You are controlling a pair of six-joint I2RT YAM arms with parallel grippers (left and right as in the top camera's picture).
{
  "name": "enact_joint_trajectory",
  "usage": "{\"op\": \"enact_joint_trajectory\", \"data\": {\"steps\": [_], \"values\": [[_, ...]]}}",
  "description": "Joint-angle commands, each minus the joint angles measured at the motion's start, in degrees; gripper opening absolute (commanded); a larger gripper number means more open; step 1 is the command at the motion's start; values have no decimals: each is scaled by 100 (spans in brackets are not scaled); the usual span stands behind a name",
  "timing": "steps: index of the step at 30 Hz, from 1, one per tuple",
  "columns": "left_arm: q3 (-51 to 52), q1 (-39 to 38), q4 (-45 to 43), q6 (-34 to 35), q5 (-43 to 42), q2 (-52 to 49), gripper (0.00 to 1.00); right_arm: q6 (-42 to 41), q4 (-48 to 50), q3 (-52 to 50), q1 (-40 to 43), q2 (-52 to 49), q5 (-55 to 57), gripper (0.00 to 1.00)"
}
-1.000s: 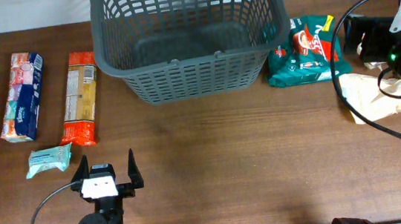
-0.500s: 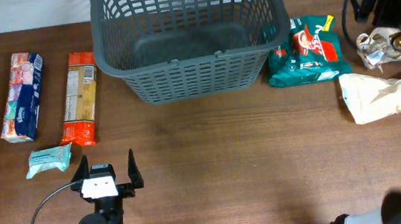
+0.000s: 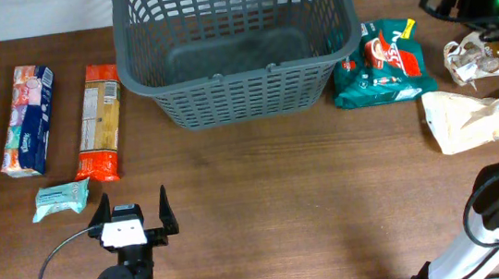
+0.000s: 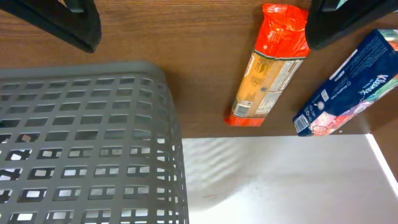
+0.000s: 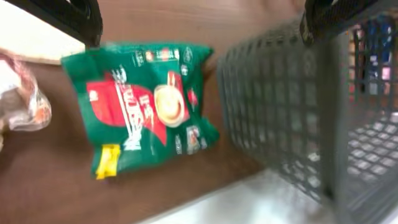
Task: Pack container
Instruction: 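Lower the right gripper onto the green-red snack bag and grasp it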
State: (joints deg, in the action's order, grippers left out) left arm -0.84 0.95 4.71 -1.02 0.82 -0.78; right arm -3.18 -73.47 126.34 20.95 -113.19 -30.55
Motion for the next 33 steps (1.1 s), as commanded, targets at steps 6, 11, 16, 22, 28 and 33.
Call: {"op": "enact_joint_trajectory", "data": {"steps": [6,11,16,22,28,33], "values": [[33,35,4,15,-61,48,99,629,-699,105,-59,-570,868,99],[33,35,4,17,-61,48,99,1554,-767,101,-256,-723,772,99],[33,35,4,17,-61,48,99,2402,-713,101,-514,-863,422,99],[33,35,4,17,-61,48,99,2846,-664,94,-782,-1102,420,99],[33,35,4,17,-61,48,99,2824,-516,94,-780,-1294,422,99],[33,35,4,15,-61,48,99,2824,-439,94,-780,-1408,413,99]]}}
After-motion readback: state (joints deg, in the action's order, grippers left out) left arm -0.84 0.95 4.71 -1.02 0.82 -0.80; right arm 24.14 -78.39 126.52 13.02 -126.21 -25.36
